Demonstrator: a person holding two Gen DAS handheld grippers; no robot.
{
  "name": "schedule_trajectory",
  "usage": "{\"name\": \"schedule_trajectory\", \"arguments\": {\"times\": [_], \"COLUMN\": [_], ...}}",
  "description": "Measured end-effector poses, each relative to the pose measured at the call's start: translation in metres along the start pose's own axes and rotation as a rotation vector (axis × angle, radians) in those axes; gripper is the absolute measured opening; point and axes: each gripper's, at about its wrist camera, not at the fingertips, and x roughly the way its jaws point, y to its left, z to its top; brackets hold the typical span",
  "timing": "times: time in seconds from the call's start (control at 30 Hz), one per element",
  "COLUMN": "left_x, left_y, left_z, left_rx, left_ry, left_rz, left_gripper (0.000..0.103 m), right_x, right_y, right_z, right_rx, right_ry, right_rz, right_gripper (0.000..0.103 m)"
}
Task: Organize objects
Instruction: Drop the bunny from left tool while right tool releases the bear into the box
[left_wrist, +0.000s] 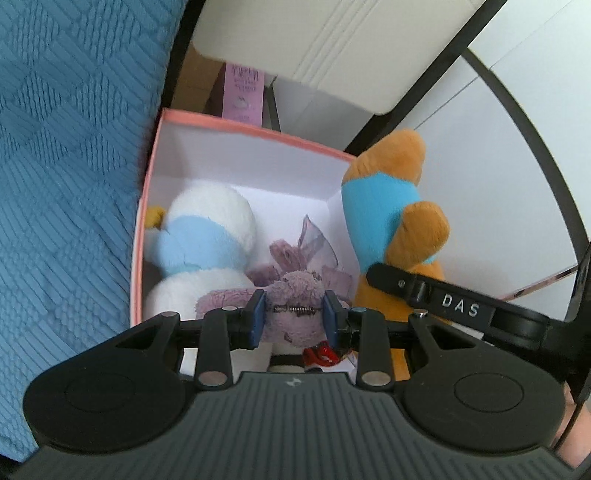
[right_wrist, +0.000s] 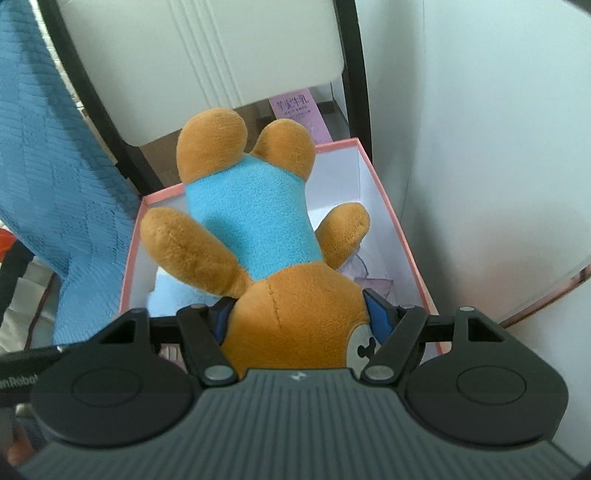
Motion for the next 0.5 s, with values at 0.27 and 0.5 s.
{"name": "schedule_trajectory", "arguments": {"times": [0.27,0.5], "left_x": [-0.006,-0.055], "left_y": [-0.007,-0.022], "left_z": [-0.001,0.0], "left_rx": [0.045,0.105], "left_ry": [0.01,-0.055], "left_rz": [0.049,0.04], "left_gripper": [0.075,0.091], "right_x": [-0.01,-0.063], "right_y": [-0.003,0.01], "right_z": [0.004,0.004], "right_rx": [-0.004,-0.014], "right_ry": [-0.015,-0.106], "right_rz": [0.0,0.021], "right_gripper": [0.095,0.095]}}
